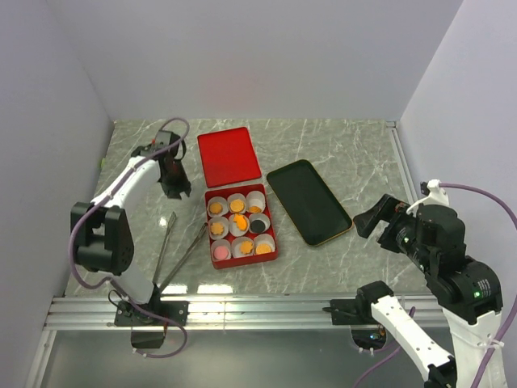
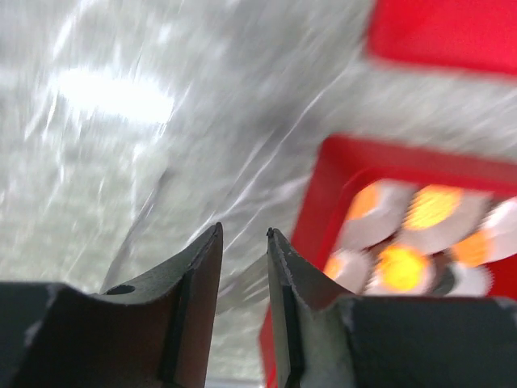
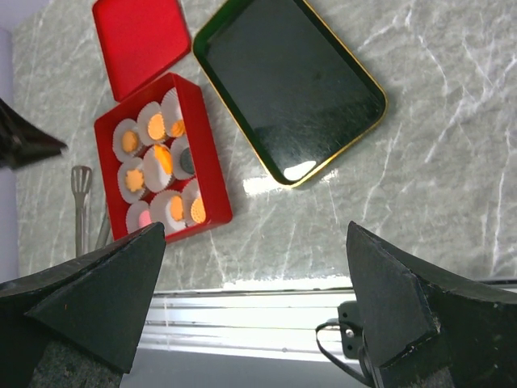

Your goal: Pack the cookies

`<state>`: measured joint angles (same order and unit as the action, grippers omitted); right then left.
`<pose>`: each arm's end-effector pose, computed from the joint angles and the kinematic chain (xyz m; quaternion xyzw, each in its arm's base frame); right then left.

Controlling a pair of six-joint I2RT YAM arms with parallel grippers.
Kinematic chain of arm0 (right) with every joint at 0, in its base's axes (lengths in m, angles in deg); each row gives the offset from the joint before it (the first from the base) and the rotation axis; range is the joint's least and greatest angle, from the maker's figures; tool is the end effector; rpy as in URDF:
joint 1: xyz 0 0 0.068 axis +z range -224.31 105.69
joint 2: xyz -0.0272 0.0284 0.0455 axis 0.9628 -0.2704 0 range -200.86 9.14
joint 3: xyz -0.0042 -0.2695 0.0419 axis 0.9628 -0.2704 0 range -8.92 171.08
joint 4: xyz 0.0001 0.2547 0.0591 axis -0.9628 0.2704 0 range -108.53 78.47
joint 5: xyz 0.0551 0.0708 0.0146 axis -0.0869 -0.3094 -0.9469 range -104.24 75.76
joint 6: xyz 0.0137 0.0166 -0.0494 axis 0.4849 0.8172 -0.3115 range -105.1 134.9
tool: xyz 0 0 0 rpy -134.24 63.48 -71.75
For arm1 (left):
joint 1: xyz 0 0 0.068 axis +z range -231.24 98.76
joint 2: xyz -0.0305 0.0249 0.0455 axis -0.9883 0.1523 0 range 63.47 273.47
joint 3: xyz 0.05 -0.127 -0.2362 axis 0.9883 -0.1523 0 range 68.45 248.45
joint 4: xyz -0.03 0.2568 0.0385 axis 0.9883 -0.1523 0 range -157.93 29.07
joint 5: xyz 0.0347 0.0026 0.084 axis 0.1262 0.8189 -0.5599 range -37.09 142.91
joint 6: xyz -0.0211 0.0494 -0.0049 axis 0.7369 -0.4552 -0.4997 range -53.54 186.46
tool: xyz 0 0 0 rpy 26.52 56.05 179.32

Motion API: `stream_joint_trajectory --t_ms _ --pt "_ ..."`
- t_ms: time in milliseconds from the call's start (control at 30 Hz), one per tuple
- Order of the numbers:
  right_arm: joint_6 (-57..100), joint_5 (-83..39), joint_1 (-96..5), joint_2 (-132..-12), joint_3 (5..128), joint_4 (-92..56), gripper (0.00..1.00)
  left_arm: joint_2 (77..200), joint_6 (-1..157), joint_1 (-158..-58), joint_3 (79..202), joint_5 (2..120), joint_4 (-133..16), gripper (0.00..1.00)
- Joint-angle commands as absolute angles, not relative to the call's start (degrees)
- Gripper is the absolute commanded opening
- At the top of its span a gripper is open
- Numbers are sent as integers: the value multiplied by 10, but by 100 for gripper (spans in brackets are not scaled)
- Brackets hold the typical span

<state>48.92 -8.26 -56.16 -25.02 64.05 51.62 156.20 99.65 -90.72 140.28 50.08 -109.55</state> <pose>0.0471 0.0115 0.4052 0.1454 0.8588 0.1743 0.4593 0.3170 -0.0511 0.2432 -0.2064 0.9619 -0.0421 0.1744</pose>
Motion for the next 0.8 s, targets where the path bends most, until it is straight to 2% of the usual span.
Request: stream_joint_trajectory --t_ms 0,300,500,767 --pt "489 -72 -559 -254 668 533 100 1608 990 -908 1464 513 -1072 35" --pt "497 -61 -559 -301 663 498 100 1815 972 -906 1662 510 -1050 35" --pt "518 -55 -559 -391 725 495 100 1921 976 -901 1803 522 -1057 36" --pt "531 -15 -559 -476 810 526 100 1993 956 -901 1852 509 -1050 38"
